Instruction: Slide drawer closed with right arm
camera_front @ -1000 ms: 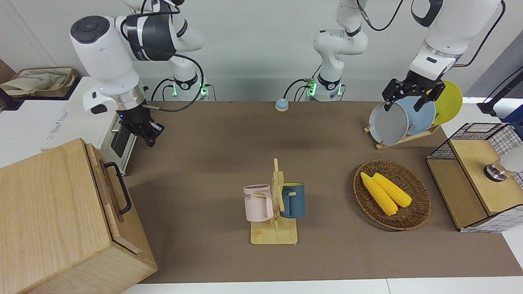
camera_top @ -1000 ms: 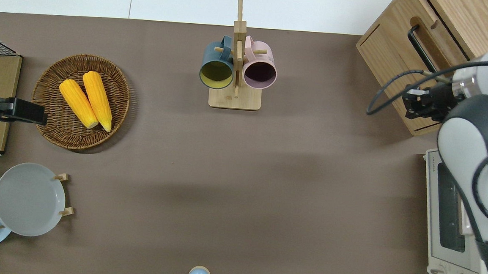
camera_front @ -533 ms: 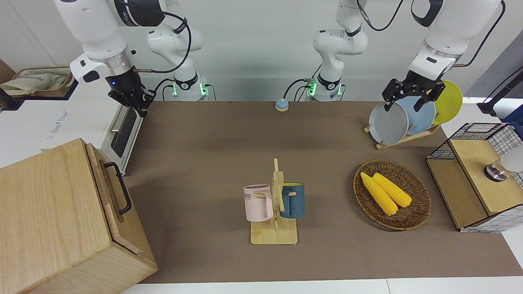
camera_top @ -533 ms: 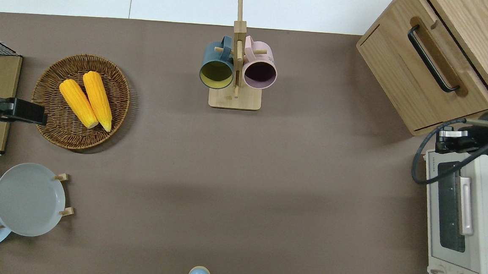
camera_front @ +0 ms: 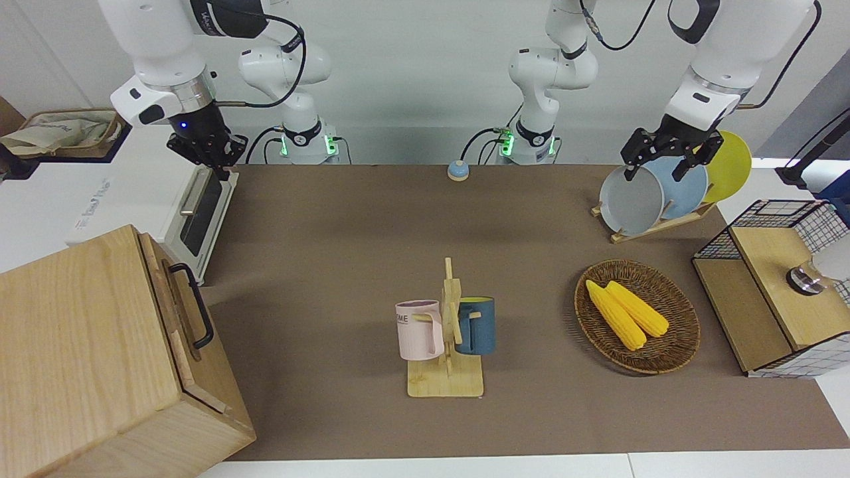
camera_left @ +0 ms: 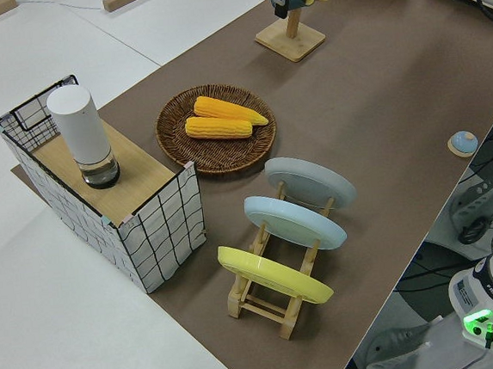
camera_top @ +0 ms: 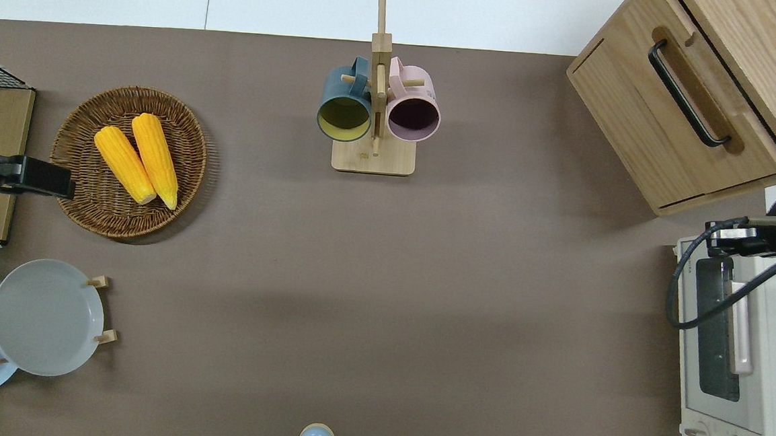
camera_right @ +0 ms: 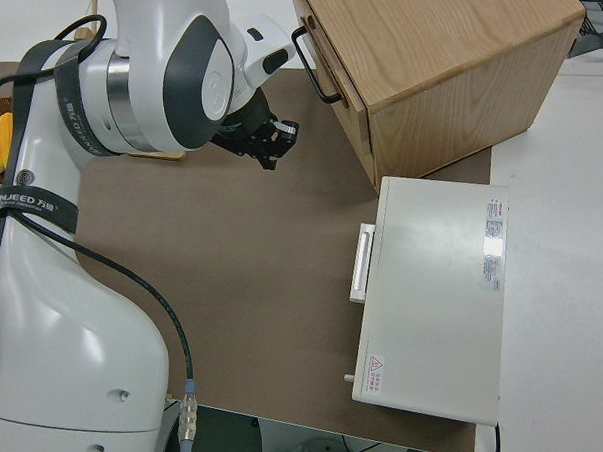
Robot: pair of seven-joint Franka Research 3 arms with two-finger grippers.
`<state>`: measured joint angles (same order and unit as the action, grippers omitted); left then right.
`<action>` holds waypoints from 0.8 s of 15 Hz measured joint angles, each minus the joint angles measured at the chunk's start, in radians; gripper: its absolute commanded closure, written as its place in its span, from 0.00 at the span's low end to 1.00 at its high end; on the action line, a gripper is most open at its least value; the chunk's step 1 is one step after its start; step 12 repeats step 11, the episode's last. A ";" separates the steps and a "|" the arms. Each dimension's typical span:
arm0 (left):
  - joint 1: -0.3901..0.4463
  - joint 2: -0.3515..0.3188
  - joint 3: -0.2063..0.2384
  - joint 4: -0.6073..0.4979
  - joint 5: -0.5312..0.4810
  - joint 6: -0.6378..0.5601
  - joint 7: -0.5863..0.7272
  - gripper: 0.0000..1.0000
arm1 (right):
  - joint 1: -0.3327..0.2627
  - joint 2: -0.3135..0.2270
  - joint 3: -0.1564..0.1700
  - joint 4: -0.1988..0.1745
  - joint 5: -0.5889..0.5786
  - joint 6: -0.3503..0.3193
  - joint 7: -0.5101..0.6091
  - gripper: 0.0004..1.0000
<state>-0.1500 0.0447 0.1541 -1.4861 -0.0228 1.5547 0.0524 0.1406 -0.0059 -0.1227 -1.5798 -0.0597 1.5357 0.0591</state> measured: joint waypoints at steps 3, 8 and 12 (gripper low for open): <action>0.000 0.000 0.000 0.000 0.000 0.000 0.000 0.00 | 0.000 0.000 0.000 0.001 0.000 0.001 0.000 0.01; 0.000 0.000 0.000 0.000 0.000 0.000 0.000 0.00 | -0.002 0.003 0.001 0.023 0.036 -0.011 -0.002 0.01; 0.000 0.000 0.000 0.000 0.000 0.000 0.000 0.00 | -0.002 0.013 0.001 0.045 0.058 -0.018 -0.002 0.01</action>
